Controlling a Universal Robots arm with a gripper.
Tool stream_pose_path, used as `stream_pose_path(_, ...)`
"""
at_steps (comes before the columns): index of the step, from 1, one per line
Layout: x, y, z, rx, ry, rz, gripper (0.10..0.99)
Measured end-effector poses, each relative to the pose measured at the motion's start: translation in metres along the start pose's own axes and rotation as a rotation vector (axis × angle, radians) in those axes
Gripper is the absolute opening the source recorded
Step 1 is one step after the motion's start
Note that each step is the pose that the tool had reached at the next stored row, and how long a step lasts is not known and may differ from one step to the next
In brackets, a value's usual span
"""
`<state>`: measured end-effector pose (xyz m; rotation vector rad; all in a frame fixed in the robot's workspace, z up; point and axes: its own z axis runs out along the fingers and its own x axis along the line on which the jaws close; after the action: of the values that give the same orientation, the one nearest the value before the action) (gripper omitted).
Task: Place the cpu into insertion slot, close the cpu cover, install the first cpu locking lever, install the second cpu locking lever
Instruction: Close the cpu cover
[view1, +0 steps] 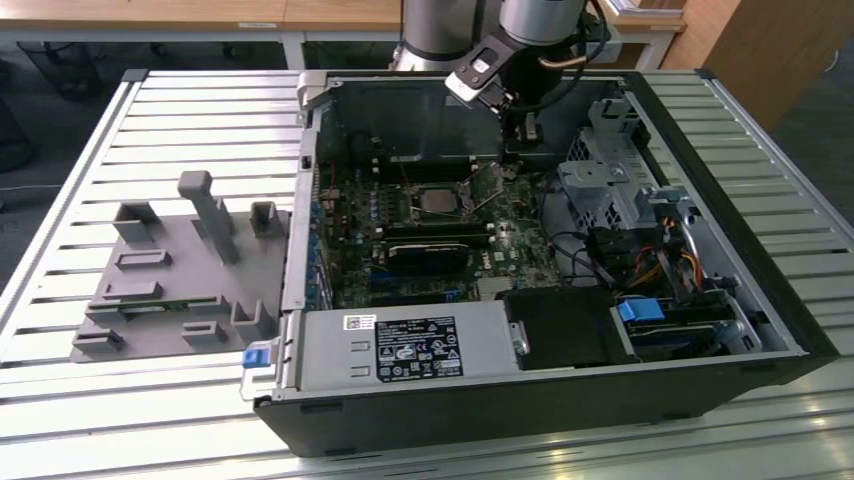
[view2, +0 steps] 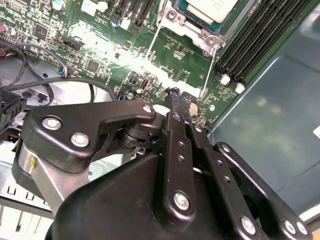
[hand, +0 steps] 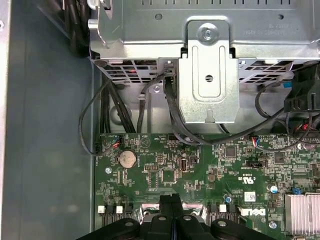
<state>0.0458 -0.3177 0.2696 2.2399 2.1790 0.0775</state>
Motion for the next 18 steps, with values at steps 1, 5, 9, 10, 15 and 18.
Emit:
stream_pose_path(1,0.0,0.0007,0.0005,0.0,0.0001,0.0,0.106)
stream_pose_path(5,0.0001,0.0039,0.0022,0.002,0.0002,0.0,0.106)
stream_pose_path(9,0.0001,0.0058,0.0041,0.003,0.0,0.0,0.106)
stream_pose_path(10,0.0002,0.0062,0.0045,0.003,0.0001,0.0,0.106)
stream_pose_path(15,0.0001,0.0083,0.0068,0.006,0.0,-0.004,0.106)
stream_pose_path(18,0.0002,0.0096,0.0073,0.006,0.0001,-0.006,0.106)
